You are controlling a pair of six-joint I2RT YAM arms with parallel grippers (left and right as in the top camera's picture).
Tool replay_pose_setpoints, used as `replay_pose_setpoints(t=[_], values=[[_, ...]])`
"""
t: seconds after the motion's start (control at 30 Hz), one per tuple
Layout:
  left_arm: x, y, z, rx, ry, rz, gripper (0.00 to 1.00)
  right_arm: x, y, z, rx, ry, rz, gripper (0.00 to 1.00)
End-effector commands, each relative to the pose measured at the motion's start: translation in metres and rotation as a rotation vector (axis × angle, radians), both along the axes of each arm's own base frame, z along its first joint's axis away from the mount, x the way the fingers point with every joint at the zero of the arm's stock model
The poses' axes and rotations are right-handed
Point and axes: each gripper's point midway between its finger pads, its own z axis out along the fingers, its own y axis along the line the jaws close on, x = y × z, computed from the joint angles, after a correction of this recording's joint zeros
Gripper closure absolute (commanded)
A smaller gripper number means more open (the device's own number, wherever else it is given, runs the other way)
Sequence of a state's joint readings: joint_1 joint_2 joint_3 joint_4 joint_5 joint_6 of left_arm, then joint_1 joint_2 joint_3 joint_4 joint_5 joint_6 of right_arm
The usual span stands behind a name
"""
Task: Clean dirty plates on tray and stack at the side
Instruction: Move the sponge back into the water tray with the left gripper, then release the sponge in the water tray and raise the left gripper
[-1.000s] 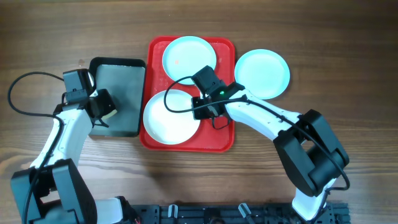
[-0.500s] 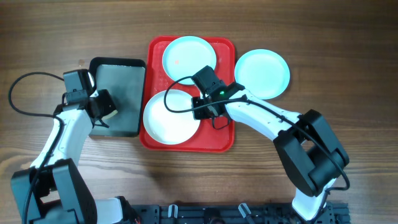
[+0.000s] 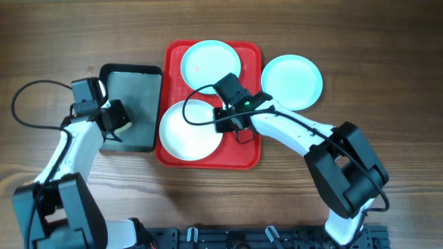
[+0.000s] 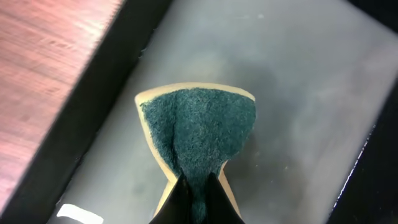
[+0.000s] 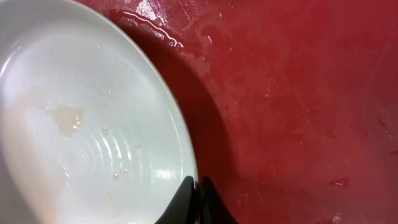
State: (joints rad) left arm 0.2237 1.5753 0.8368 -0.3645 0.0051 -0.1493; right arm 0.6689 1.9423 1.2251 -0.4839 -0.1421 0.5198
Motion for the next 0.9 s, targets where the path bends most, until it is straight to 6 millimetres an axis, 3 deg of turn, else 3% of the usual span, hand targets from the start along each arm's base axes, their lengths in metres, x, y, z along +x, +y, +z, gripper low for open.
replay_pose_setpoints(t=[0.0,0.17,0.27,0.43,0.57,0.77,0.87], values=[[0.003,-0.008,-0.015,-0.025,0.011,-0.083,0.96,-0.005,0.004,0.003,0.017,0.003,0.010,0.94],[0.006,-0.008,-0.018,-0.025,0.009,-0.083,0.95,-0.005,0.004,0.003,0.017,0.003,0.010,0.89],[0.006,-0.008,-0.019,-0.025,0.010,-0.083,0.75,-0.005,0.004,0.003,0.018,0.003,0.010,0.83],[0.006,-0.011,-0.019,-0.040,0.010,-0.090,0.62,-0.005,0.004,0.003,0.017,0.003,0.010,0.75],[0.008,-0.015,-0.013,-0.057,-0.013,-0.102,0.51,-0.005,0.004,0.003,0.017,0.002,0.009,0.77],[0.020,-0.012,0.032,-0.022,-0.138,-0.105,0.44,-0.005,0.003,0.003,0.016,0.002,0.007,0.80],[0.021,-0.012,0.055,-0.006,-0.200,-0.104,0.26,-0.005,0.003,-0.001,0.024,-0.005,0.003,0.79]])
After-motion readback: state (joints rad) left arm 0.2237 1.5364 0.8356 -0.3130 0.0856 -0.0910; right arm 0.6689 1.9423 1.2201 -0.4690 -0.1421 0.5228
